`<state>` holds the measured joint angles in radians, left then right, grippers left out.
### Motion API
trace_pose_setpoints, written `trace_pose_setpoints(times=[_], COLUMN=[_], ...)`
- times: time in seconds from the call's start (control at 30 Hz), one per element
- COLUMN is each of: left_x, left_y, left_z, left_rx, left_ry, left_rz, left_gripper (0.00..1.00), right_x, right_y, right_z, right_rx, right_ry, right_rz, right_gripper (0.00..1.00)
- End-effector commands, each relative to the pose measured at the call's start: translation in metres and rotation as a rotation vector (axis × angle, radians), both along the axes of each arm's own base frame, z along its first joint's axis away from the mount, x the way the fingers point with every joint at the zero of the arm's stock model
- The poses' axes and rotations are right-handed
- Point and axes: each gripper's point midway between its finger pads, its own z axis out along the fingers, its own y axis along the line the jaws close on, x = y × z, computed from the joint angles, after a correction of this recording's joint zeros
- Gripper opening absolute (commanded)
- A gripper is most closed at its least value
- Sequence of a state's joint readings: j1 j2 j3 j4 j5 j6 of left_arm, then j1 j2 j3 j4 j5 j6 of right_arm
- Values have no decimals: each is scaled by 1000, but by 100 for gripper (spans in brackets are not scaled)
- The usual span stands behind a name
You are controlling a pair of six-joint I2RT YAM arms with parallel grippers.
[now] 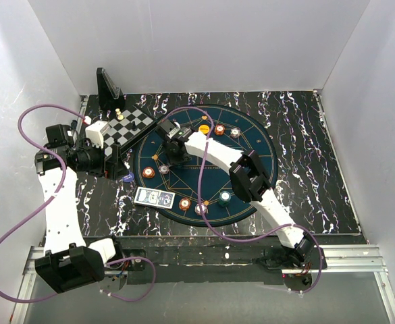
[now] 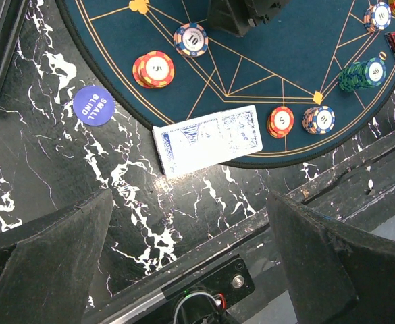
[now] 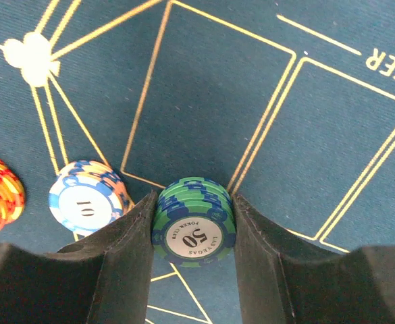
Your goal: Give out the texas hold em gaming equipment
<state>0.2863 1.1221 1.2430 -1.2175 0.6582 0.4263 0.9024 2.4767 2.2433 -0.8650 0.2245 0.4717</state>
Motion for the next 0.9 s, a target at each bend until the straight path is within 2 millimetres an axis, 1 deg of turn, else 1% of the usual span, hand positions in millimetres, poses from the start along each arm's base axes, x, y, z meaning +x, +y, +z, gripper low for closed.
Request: trace_pose_setpoints(times=[0.0,0.1,0.13,0.23,0.33,0.43,0.5,0.6,0.7,0.8,0.83,0.87], left_x=[3,5,6,6,5,3,3,2,3,3,3,3], left_y=[0,0,0,0,-1,-1,-2,-3,-5,-7,-7,-8], left_z=[0,0,0,0,0,1,2,5,7,8,9,9], left_rx=[-1,-9,-10,-14,-13,-10,-13,-18,-28,-42,-43,-48], left_ry=[-23,-21,-22,-21,-22,-30,-32,-40,-47,-43,-45,-43], left_rz=[-5,-5,-7,-5,-5,-3,-2,-6,-11,-15,-15,-17], left_gripper=[100,100,100,100,100,100,100,100,100,100,100,100], right_x=[10,9,8,7,7,10,13,16,13,-2,-10,-20], right_y=[18,21,21,21,20,14,6,-12,-34,-55,-64,-75], right_z=[8,8,7,12,24,47,67,98,132,156,166,158], right_rx=[76,91,92,99,108,114,117,110,102,108,121,104], right_ry=[-10,-1,5,7,-1,-37,-75,-125,-182,-203,-207,-185], right_rz=[3,7,10,18,25,16,14,-6,-28,-46,-59,-69], right_gripper=[49,59,64,75,80,81,81,81,81,81,81,81])
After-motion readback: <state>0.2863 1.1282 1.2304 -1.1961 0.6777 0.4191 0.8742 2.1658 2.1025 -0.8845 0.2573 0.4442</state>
